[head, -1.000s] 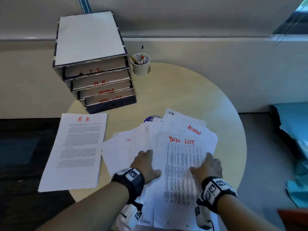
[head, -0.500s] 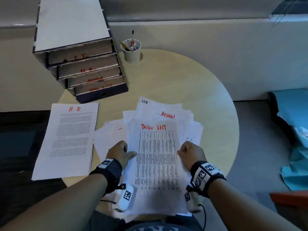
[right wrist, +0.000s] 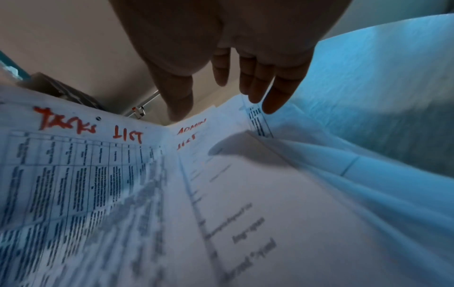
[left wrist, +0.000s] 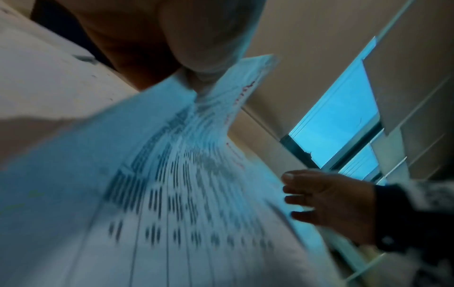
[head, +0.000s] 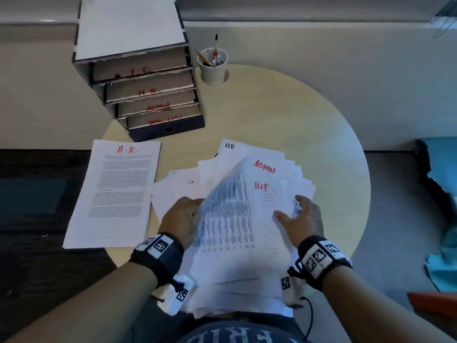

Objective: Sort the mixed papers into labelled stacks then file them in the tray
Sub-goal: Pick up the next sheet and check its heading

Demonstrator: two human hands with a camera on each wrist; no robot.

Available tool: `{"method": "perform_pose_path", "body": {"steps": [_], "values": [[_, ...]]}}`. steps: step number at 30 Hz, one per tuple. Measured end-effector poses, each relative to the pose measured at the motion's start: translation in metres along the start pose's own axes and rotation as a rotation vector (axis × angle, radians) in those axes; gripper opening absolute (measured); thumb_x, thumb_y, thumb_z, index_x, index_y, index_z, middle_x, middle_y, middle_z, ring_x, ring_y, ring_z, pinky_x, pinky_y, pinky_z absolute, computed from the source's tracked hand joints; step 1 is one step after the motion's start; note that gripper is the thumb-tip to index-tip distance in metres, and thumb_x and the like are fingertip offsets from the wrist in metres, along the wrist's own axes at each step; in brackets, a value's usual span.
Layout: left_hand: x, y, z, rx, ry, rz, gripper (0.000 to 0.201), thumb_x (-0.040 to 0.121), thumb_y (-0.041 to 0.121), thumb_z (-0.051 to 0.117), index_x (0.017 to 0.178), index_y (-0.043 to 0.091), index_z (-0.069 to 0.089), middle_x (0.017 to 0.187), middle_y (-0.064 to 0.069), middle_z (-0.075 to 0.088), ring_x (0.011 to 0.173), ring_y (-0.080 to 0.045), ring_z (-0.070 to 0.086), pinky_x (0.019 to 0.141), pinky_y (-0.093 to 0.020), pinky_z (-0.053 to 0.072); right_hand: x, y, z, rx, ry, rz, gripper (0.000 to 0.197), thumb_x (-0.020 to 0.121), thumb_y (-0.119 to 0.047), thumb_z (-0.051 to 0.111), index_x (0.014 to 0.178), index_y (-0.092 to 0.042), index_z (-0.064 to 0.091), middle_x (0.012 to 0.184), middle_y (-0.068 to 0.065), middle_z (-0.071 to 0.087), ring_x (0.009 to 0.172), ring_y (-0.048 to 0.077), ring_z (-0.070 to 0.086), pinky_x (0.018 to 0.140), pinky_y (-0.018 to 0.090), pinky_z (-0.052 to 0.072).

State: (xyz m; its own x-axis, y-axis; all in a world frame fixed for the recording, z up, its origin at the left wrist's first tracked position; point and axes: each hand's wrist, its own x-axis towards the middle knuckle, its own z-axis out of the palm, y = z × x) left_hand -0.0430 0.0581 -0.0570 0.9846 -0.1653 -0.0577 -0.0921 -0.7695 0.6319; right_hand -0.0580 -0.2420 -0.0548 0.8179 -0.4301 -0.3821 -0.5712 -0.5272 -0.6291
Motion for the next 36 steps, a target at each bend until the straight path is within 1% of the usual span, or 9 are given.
{"method": "perform_pose_path", "body": {"steps": [2, 4, 7, 12, 17, 21, 26, 32, 36], "values": [[-0.005, 0.012, -0.004, -0.277, -0.126, -0.112, 0.02, 0.099, 0.019, 0.055, 0.101, 0.022, 0.075, 0.087, 0.01, 0.069, 0.082, -0.007, 0.063, 0.073, -0.024, 0.048, 0.001, 0.002, -0.003, 0.148, -0.053, -0.022, 0.085, 0.076, -0.033, 0.084, 0.147, -0.028, 0.037, 0.138, -0.005, 0.046, 0.122, 0.015, 0.053, 0.106, 0.038, 0.045], [-0.006, 0.024, -0.012, -0.495, -0.354, -0.26, 0.031, 0.097, 0.007, 0.057, 0.093, 0.032, 0.074, 0.078, 0.02, 0.071, 0.073, 0.005, 0.06, 0.072, -0.015, 0.047, 0.0, 0.003, -0.009, 0.329, -0.173, -0.031, 0.07, 0.077, -0.016, 0.084, 0.137, -0.025, 0.049, 0.126, -0.005, 0.06, 0.109, 0.013, 0.063, 0.095, 0.035, 0.053], [0.003, 0.023, -0.014, -0.391, -0.535, -0.219, 0.044, 0.091, -0.009, 0.048, 0.096, 0.024, 0.077, 0.09, -0.001, 0.07, 0.084, -0.013, 0.06, 0.081, -0.028, 0.048, 0.0, 0.007, -0.017, 0.485, -0.274, 0.015, 0.028, 0.083, 0.003, 0.074, 0.105, -0.014, 0.071, 0.098, 0.001, 0.077, 0.084, 0.008, 0.073, 0.072, 0.023, 0.056], [0.051, 0.024, -0.003, 0.051, -0.211, -0.107, 0.041, 0.089, 0.0, 0.049, 0.127, 0.011, 0.061, 0.131, -0.01, 0.054, 0.122, -0.028, 0.05, 0.102, -0.024, 0.034, 0.001, 0.028, -0.02, 0.454, -0.323, 0.036, 0.004, 0.087, 0.004, 0.069, 0.088, 0.001, 0.071, 0.066, -0.004, 0.069, 0.052, 0.005, 0.06, 0.052, 0.014, 0.045], [0.103, 0.035, 0.015, 0.318, -0.433, -0.001, 0.068, 0.086, 0.018, 0.071, 0.145, 0.017, 0.039, 0.145, -0.013, 0.039, 0.13, -0.035, 0.043, 0.105, -0.043, 0.04, 0.003, 0.043, -0.017, 0.396, -0.366, 0.026, 0.02, 0.084, 0.011, 0.066, 0.073, -0.005, 0.069, 0.06, 0.007, 0.054, 0.064, 0.022, 0.048, 0.063, 0.03, 0.036], [0.117, 0.035, 0.022, 0.344, -0.475, -0.156, 0.074, 0.08, 0.016, 0.07, 0.142, 0.023, 0.031, 0.136, -0.013, 0.038, 0.114, -0.039, 0.052, 0.089, -0.049, 0.05, 0.004, 0.048, -0.015, 0.439, -0.273, 0.101, 0.015, 0.084, 0.009, 0.069, 0.071, 0.001, 0.07, 0.06, 0.011, 0.058, 0.061, 0.022, 0.049, 0.061, 0.032, 0.037], [0.121, 0.032, 0.027, 0.439, -0.452, -0.209, 0.075, 0.068, 0.045, 0.076, 0.131, 0.028, 0.04, 0.126, -0.008, 0.036, 0.116, -0.034, 0.045, 0.088, -0.047, 0.046, 0.003, 0.046, -0.014, 0.396, -0.318, 0.051, 0.032, 0.083, 0.011, 0.068, 0.063, -0.014, 0.071, 0.06, 0.008, 0.059, 0.06, 0.019, 0.05, 0.062, 0.03, 0.038], [0.124, 0.028, 0.017, 0.211, -0.4, -0.157, 0.021, 0.086, 0.014, 0.053, 0.106, 0.021, 0.053, 0.107, -0.006, 0.058, 0.093, -0.03, 0.056, 0.076, -0.035, 0.048, 0.003, 0.037, -0.01, 0.373, -0.337, 0.011, 0.042, 0.084, 0.014, 0.063, 0.057, -0.019, 0.068, 0.054, 0.004, 0.051, 0.054, 0.018, 0.043, 0.052, 0.026, 0.036], [0.115, 0.025, -0.002, 0.125, -0.324, -0.087, 0.009, 0.092, 0.025, 0.059, 0.093, 0.018, 0.053, 0.086, -0.006, 0.063, 0.082, -0.029, 0.057, 0.069, -0.035, 0.047, 0.0, 0.033, -0.01, 0.318, -0.315, -0.028, 0.034, 0.083, 0.009, 0.068, 0.064, -0.018, 0.072, 0.062, 0.002, 0.06, 0.062, 0.017, 0.051, 0.061, 0.029, 0.041]]}}
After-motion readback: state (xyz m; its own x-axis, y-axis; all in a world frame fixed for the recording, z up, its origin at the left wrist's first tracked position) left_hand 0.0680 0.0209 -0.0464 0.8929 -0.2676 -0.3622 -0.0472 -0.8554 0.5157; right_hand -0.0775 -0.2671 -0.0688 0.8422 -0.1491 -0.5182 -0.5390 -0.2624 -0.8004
